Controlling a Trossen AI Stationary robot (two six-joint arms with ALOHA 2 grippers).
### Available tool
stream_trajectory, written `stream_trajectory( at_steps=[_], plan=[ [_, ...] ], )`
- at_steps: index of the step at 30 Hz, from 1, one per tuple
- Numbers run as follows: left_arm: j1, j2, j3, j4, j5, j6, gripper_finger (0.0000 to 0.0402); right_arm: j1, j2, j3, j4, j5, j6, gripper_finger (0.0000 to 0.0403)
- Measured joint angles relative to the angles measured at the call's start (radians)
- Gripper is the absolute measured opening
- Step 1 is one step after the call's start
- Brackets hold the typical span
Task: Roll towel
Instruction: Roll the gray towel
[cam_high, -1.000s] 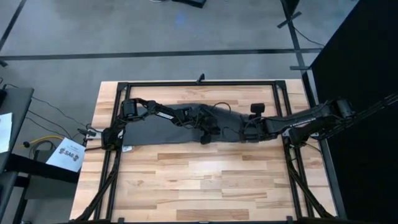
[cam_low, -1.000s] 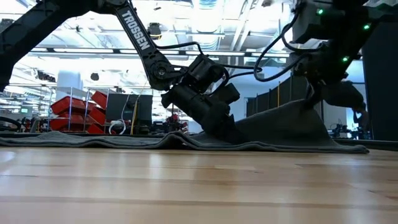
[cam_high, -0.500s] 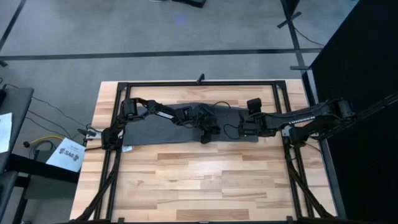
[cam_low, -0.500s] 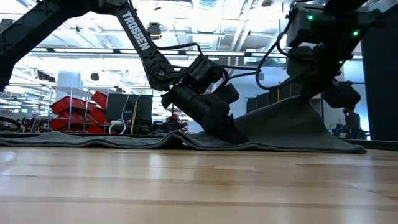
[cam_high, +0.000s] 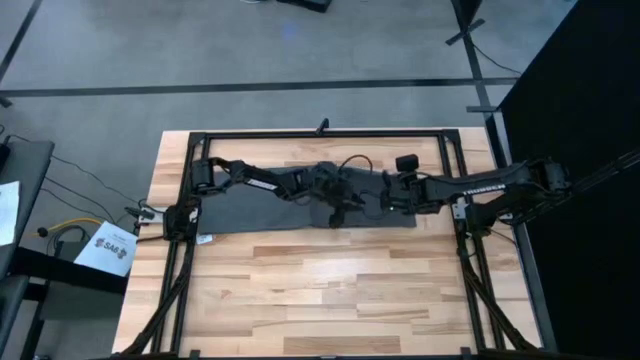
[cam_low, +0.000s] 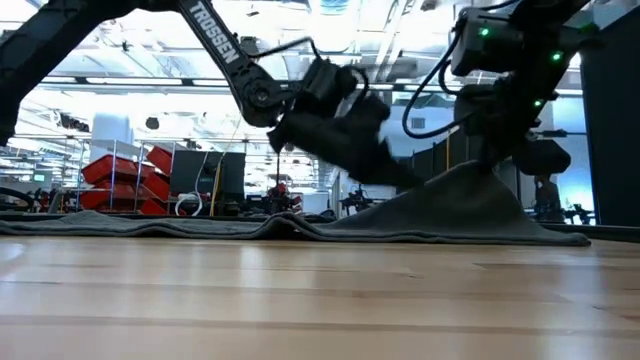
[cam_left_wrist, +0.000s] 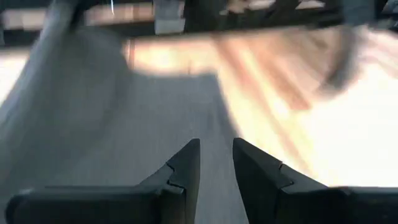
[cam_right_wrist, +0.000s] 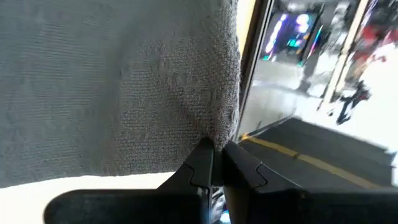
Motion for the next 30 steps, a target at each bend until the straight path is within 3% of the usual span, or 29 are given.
stream_trajectory(
  at_steps=[6, 13, 19, 25, 30],
  plan=[
    [-0.091, 0.002, -0.002, 0.108, -0.251, 0.131, 0.0082, -0.07, 0.0, 0.011, -0.006, -0.116, 0.096, 0.0009],
    [-0.109, 0.089, 0.017, 0.339, -0.303, 0.071, 0.0082, -0.123, 0.0, 0.095, -0.059, -0.224, 0.194, 0.0009],
    [-0.11, 0.25, 0.19, 0.352, -0.367, 0.081, 0.0082, -0.166, 0.0, 0.147, -0.14, -0.236, 0.252, 0.0009],
    [-0.103, 0.371, 0.414, 0.237, -0.438, 0.013, 0.0082, -0.183, 0.0, 0.164, -0.157, -0.297, 0.288, 0.0009],
    [-0.075, 0.435, 0.517, 0.165, -0.456, -0.046, 0.0082, -0.181, 0.0, 0.165, -0.161, -0.306, 0.31, 0.0009]
  ],
)
